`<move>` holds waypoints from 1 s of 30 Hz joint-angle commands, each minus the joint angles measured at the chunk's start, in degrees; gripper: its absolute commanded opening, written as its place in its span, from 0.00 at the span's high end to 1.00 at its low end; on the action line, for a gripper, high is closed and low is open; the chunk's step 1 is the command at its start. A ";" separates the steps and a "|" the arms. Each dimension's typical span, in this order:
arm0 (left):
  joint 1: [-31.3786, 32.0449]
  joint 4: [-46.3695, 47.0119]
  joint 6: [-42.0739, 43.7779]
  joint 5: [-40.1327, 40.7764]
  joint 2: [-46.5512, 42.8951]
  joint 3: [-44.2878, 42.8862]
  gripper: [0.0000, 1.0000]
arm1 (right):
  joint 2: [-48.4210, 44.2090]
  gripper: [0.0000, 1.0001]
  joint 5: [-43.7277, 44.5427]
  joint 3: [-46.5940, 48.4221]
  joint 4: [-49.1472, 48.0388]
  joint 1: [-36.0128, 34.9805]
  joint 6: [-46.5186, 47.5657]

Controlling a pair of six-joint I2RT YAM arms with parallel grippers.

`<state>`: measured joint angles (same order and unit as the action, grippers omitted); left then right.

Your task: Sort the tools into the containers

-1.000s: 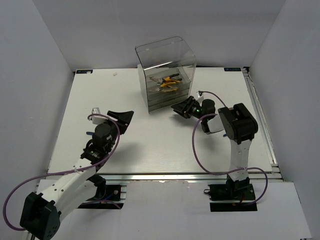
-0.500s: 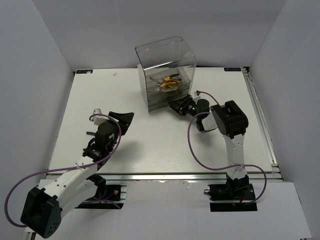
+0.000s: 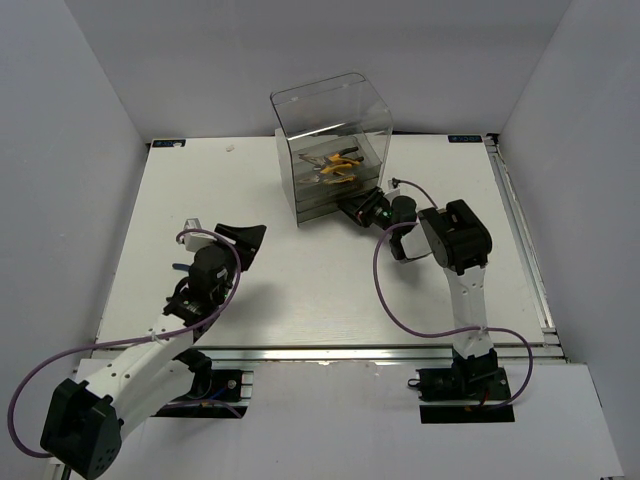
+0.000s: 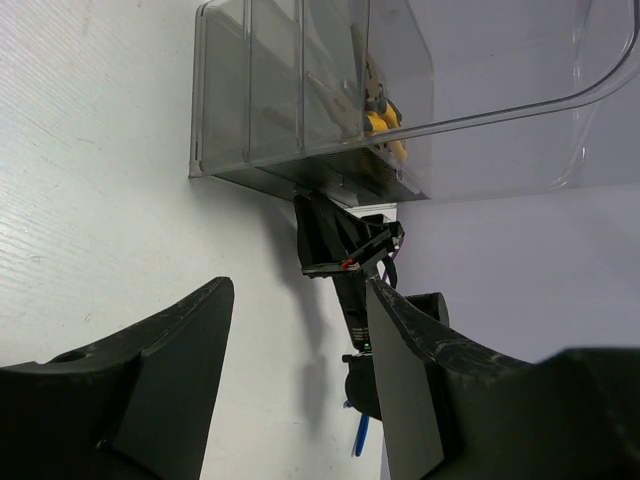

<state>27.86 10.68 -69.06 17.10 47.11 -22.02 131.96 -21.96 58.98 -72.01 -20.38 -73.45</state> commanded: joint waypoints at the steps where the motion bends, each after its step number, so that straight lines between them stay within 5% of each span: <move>1: -0.35 -0.92 -0.11 0.83 -1.14 0.49 0.34 | 1.28 0.68 2.88 1.66 -2.70 -0.10 -1.08; 6: -0.26 -1.01 -0.03 0.48 -1.15 0.31 0.34 | 1.37 0.88 4.63 0.96 -3.66 -0.36 -2.58; 12: -0.35 -0.66 -0.11 0.21 -1.41 0.57 0.34 | 0.67 0.99 5.78 -0.35 -3.75 -0.45 -3.98; 30: -0.35 -2.76 -0.64 3.90 -7.03 2.86 0.33 | -14.09 0.96 -3.25 -28.65 -11.75 -0.71 1.11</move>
<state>27.86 9.39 -69.52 19.00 42.04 -19.53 120.16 -21.65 34.24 -79.55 -21.02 -78.37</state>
